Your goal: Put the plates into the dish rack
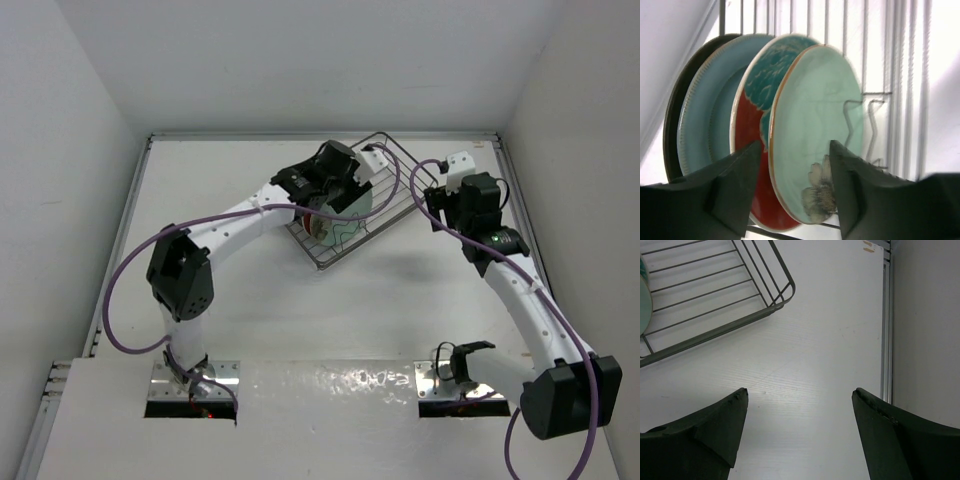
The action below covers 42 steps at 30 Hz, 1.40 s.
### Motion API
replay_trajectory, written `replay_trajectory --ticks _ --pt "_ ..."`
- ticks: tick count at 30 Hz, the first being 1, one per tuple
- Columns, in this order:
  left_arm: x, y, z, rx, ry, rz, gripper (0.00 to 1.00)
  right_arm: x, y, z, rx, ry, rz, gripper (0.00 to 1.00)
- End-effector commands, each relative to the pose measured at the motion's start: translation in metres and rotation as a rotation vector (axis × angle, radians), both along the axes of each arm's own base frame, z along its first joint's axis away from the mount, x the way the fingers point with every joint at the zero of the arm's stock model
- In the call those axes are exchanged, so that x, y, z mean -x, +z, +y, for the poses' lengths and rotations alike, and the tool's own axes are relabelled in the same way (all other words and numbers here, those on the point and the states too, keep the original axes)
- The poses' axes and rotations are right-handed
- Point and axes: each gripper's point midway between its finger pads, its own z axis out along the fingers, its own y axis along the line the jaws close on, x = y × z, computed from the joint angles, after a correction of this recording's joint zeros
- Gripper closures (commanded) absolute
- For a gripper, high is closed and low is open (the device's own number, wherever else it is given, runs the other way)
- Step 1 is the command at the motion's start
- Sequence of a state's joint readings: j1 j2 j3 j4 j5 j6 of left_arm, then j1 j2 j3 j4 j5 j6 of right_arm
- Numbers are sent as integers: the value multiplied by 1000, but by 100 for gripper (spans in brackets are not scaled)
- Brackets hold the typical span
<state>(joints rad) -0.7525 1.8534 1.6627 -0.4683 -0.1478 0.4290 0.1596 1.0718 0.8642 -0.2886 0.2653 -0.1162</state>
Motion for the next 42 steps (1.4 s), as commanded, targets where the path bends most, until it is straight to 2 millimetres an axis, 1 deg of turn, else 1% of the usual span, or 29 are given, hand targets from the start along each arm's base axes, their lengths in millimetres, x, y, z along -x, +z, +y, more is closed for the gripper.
replay_trajectory --ticks 1,3,4,6,7,9,10,11,12,13,14,15,16,17,18,19,20,21,23,24,25,26,27,28,29,30,32,35,42 --pt "-4 58 -19 130 -27 -66 43 -7 5 5 -34 4 -33 17" --pt "0 70 -20 147 -38 -57 37 -8 7 5 -41 -3 -39 17" --pt "2 89 -22 180 -39 -67 36 -8 6 5 -43 -9 -38 17" --pt "3 115 -24 225 -41 -86 36 -9 7 3 -53 -32 -43 16" --pt "4 148 -24 273 -37 -126 32 -10 8 2 -58 -42 -45 16" --pt "-2 186 -11 299 19 -212 28 -9 4 -3 -65 -90 -38 13" --pt "-5 218 -1 325 43 -289 26 -8 -2 -9 -59 -121 -15 12" --pt "-11 230 11 328 84 -329 25 -7 -5 -13 -71 -159 -4 9" --pt "-25 244 43 327 181 -377 23 0 -14 -29 -85 -255 26 8" --pt "-36 244 65 327 240 -380 21 4 -21 -38 -99 -314 47 7" --pt "-61 242 116 317 360 -385 20 13 -36 -46 -143 -390 90 5" --pt "-71 236 143 312 426 -368 19 18 -43 -55 -174 -445 99 5" --pt "-79 217 174 292 508 -310 19 31 -61 -75 -223 -530 126 4" --pt "-92 202 230 263 626 -283 19 35 -68 -80 -303 -593 113 3" --pt "-89 172 257 232 701 -208 19 39 -72 -90 -376 -626 95 2" --pt "-87 156 281 216 758 -165 19 44 -83 -91 -407 -643 108 2" --pt "-83 140 318 214 821 -122 19 43 -84 -92 -414 -645 103 1" --pt "-69 108 334 183 859 -55 19 42 -86 -91 -412 -633 110 1" --pt "-49 76 372 120 955 -27 20 34 -89 -80 -437 -552 120 1" --pt "-28 40 375 77 962 23 20 33 -91 -79 -441 -545 123 1" --pt "-16 25 388 63 989 42 20 34 -93 -78 -445 -546 125 1" --pt "-3 10 393 52 1000 65 20 33 -92 -80 -446 -556 107 1" --pt "16 -26 393 25 1003 132 20 34 -93 -83 -440 -578 95 1" --pt "28 -30 392 31 1006 139 20 38 -94 -87 -436 -612 80 1" --pt "37 -42 392 30 1011 164 20 42 -92 -97 -424 -682 44 1" --pt "54 -62 390 25 1025 219 20 44 -90 -102 -417 -712 26 1" --pt "72 -84 387 20 1029 279 21 52 -91 -112 -393 -792 8 1" --pt "84 -96 386 19 1035 294 21 58 -92 -113 -385 -816 20 1" --pt "80 -101 387 35 1044 272 21 57 -91 -102 -445 -755 -22 1"
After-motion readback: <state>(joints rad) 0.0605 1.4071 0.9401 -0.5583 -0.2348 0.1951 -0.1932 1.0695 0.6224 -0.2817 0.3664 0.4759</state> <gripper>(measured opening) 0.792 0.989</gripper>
